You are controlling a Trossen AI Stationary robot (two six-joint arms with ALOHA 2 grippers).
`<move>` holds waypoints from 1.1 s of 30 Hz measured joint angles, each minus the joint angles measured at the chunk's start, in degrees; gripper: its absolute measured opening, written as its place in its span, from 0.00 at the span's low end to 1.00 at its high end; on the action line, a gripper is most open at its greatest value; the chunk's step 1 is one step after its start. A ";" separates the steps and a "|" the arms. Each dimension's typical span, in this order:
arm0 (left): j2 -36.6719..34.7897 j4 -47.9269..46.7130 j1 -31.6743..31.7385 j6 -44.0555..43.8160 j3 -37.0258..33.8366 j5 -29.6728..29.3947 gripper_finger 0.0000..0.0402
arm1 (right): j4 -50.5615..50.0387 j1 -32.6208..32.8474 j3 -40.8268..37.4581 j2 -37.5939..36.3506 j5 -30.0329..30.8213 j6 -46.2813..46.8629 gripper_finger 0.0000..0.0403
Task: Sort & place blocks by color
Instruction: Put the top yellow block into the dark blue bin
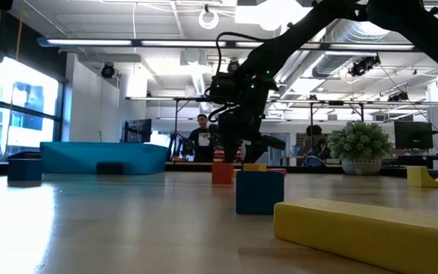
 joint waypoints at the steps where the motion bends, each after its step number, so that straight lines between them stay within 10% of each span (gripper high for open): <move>1: 0.02 0.01 0.00 0.38 0.00 0.02 0.57 | 0.00 0.00 0.00 0.00 0.00 0.00 0.47; 33: 0.03 -0.12 4.29 9.31 0.00 -2.44 0.57 | -10.03 0.95 2.34 0.31 0.89 22.16 0.22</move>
